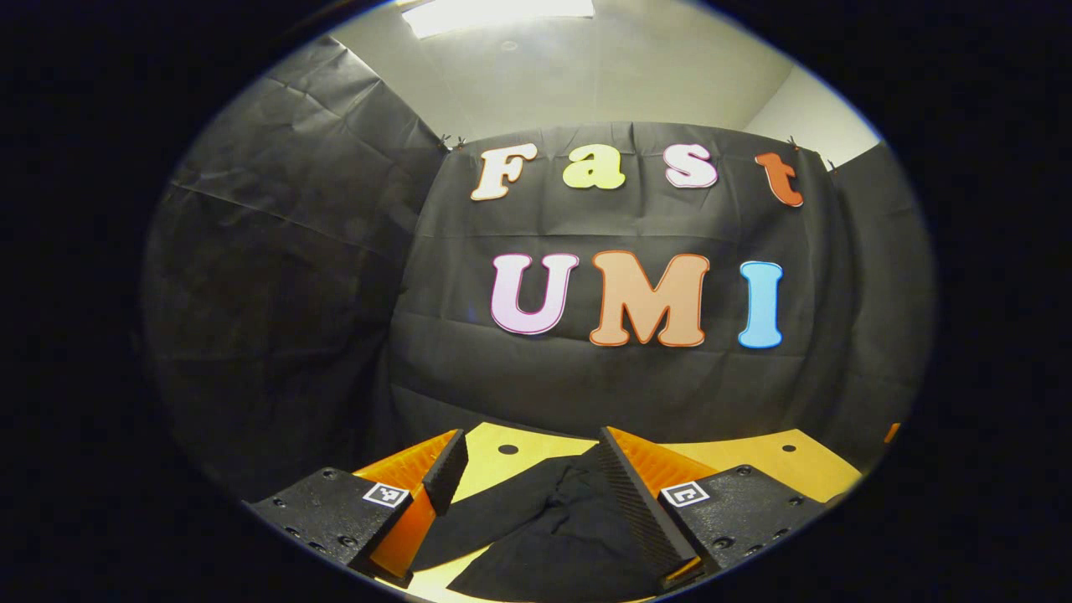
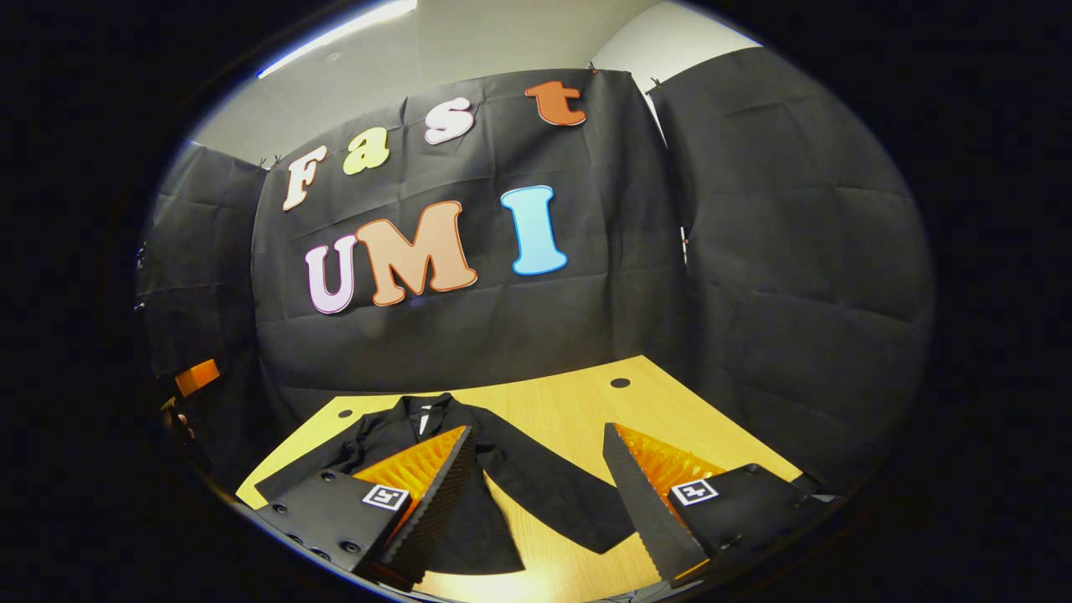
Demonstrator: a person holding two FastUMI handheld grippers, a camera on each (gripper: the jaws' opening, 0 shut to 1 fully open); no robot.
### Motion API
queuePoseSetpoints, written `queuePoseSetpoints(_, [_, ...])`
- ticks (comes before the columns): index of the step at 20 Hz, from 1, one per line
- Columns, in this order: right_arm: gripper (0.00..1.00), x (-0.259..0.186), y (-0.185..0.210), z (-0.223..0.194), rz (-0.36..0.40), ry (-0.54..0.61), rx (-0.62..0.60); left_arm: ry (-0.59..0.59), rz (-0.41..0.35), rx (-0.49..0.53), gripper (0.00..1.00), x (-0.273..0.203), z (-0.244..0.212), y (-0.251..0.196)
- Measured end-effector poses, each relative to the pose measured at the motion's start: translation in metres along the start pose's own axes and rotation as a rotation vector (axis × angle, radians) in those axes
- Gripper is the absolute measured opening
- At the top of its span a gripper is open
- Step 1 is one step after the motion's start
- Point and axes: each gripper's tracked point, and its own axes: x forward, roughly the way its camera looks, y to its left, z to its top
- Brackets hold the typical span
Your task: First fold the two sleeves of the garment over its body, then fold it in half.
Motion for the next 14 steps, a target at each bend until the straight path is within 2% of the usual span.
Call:
queuePoseSetpoints(8, [0.98, 0.017, -0.021, -0.020, -0.026, 0.062, -0.046, -0.021, 0.055, 0.022, 0.92, 0.001, 0.006, 0.013])
queuePoseSetpoints(14, [0.98, 0.047, -0.043, -0.050, -0.031, 0.152, -0.051, -0.027, 0.087, 0.049, 0.92, -0.005, 0.010, 0.022])
